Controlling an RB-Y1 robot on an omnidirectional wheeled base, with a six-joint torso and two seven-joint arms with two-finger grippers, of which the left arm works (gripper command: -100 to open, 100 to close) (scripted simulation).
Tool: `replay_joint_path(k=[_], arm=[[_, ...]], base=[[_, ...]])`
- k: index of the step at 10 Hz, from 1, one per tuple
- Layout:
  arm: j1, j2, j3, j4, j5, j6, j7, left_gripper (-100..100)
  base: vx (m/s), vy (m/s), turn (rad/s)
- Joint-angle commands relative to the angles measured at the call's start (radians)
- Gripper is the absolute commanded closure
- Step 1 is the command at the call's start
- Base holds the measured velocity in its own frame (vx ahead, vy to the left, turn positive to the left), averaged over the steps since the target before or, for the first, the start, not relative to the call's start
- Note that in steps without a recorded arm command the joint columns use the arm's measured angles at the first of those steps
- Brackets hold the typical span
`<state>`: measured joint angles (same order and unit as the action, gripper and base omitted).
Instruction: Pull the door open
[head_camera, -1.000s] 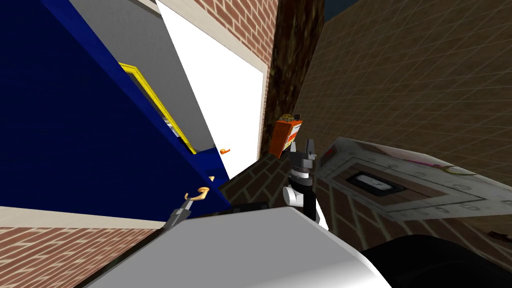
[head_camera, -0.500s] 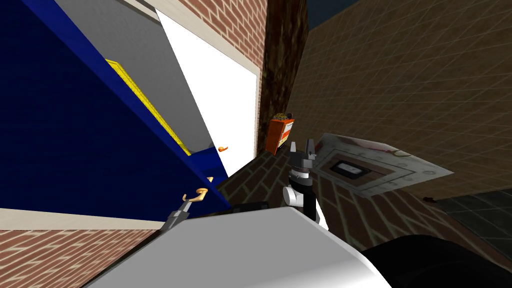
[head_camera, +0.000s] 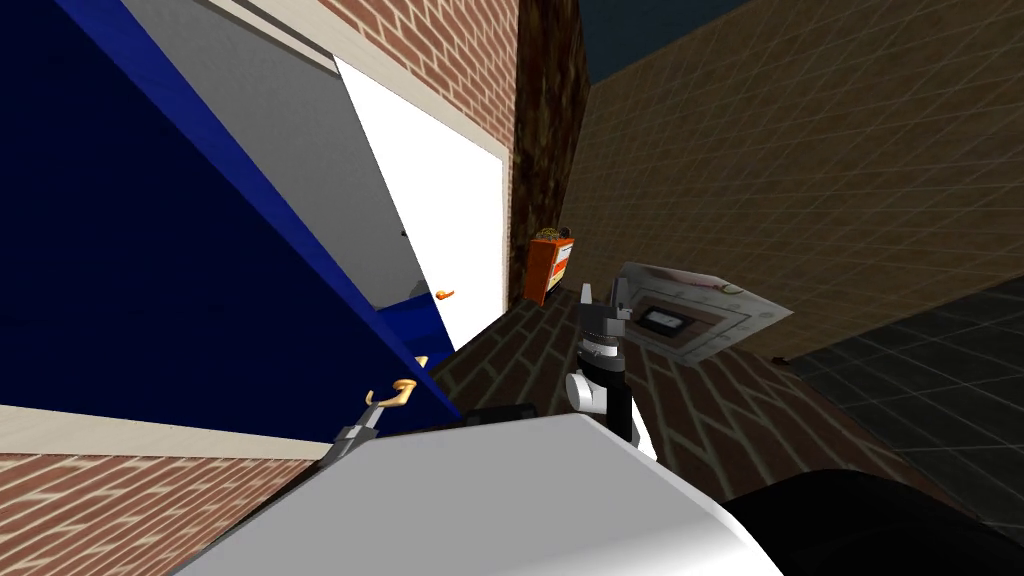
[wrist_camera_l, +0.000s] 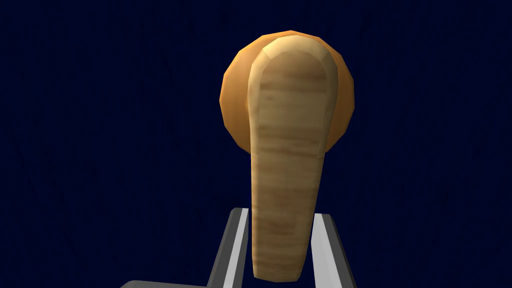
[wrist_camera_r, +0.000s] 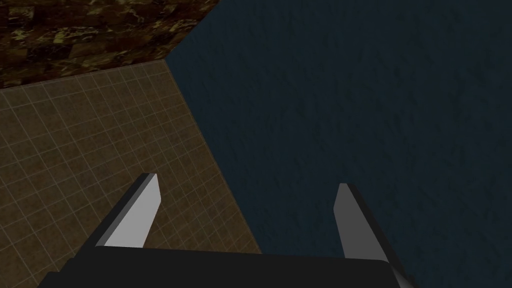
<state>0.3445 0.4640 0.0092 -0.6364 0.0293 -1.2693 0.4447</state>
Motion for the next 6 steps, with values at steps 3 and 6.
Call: replay_joint_path(k=[3,6], arm=[[-0.033,0.009,-0.023,0.029,0.008,-0.006,0.004,100],[-0.06,0.016,-0.043,0.053,0.014,-0.012,0.007,100]], base=[[-0.209,0.03,-0.141],[-0.232,0.036,-0.117]])
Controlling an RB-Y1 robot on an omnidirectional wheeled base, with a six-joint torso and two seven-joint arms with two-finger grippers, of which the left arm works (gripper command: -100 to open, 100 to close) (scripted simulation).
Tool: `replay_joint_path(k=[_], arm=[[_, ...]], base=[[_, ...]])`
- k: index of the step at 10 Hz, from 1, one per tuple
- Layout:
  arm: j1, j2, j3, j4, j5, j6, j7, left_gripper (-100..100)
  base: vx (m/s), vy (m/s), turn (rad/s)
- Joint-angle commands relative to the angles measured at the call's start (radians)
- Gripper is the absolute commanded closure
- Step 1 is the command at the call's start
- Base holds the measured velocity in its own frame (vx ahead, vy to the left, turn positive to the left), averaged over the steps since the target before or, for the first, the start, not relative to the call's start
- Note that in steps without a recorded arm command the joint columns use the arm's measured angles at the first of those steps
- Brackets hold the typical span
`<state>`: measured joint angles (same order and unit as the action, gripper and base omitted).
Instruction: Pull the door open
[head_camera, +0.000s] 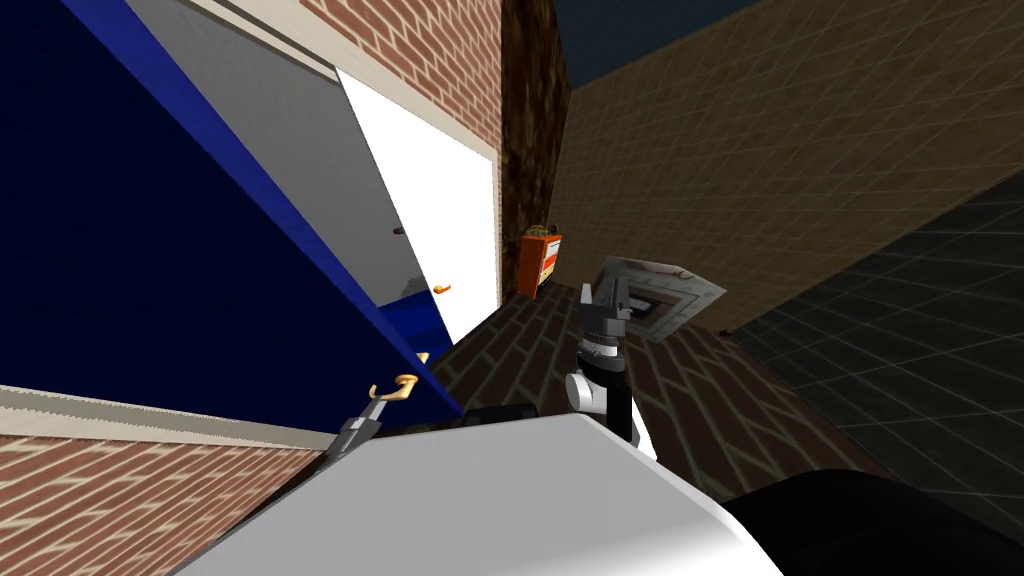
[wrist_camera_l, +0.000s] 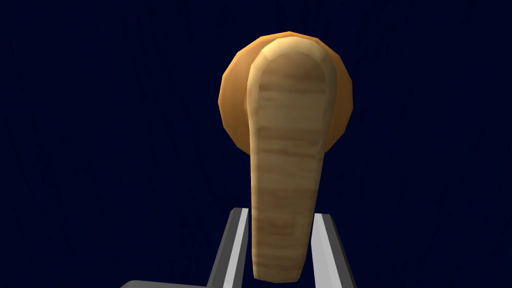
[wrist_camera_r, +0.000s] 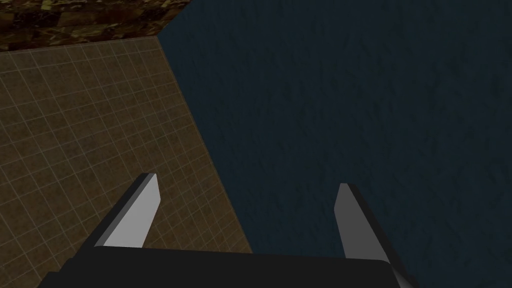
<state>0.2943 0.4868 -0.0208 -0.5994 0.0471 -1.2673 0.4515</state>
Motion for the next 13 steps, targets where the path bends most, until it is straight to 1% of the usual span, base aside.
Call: replay_joint_path(k=[1,4,5,6,7,9,13], arm=[[-0.023,-0.003,-0.022,0.028,-0.001,-0.016,0.002,100],[-0.049,0.004,-0.041,0.05,0.004,-0.021,0.005,100],[-0.049,0.004,-0.041,0.05,0.004,-0.021,0.005,100],[-0.046,0.01,-0.033,0.053,0.007,-0.02,0.004,100],[-0.062,0.012,-0.05,0.067,0.015,-0.017,0.004,100],[-0.078,0.014,-0.064,0.082,0.022,-0.02,0.004,100],[-0.132,0.02,-0.108,0.131,0.044,-0.028,0.006,100]], base=[[-0.236,0.036,-0.156],[-0.233,0.061,-0.132],[-0.13,0.024,-0.001],[-0.045,0.016,0.019],[-0.166,0.033,-0.125],[-0.186,0.043,-0.119],[-0.189,0.048,-0.109]])
